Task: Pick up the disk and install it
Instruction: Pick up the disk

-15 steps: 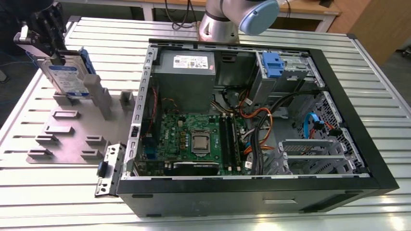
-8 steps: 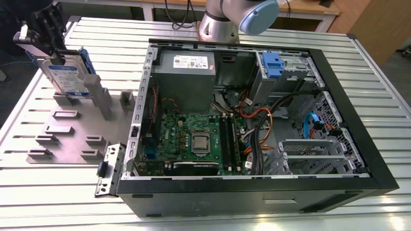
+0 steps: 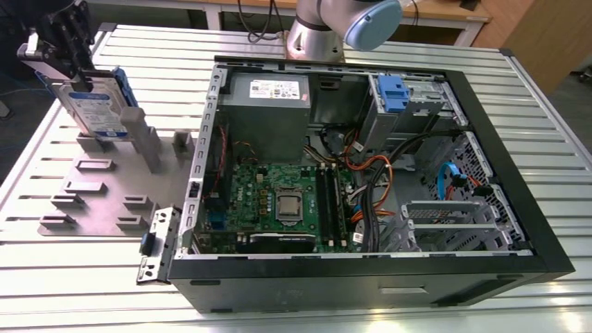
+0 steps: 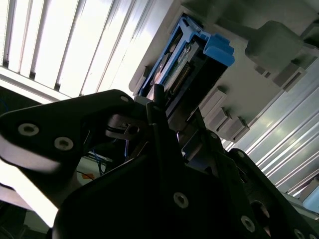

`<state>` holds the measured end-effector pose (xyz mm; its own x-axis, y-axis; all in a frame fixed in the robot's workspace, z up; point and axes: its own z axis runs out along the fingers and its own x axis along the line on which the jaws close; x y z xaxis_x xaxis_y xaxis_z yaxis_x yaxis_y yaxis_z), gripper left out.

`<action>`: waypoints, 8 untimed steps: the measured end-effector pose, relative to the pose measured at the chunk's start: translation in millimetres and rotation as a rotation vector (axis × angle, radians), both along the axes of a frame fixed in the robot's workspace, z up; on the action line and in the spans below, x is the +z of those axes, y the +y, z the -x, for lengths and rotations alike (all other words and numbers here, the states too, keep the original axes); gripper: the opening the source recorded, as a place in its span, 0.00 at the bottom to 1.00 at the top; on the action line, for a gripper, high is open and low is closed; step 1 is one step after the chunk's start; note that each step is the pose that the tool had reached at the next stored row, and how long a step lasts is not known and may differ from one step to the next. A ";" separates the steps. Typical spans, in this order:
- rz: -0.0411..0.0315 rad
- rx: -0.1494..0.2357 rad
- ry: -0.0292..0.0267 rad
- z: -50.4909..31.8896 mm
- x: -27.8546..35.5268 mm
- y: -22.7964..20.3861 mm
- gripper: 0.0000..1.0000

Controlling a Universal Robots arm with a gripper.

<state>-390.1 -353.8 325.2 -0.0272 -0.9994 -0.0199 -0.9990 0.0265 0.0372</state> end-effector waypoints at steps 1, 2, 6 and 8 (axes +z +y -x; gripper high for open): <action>-0.0001 0.000 -0.0002 0.0 0.4 0.0 0.35; -0.0002 0.000 -0.0004 0.0 0.4 0.0 0.35; 0.0000 0.000 0.0000 0.0 3.0 0.0 0.35; -0.0001 0.000 -0.0002 0.0 4.8 0.0 0.35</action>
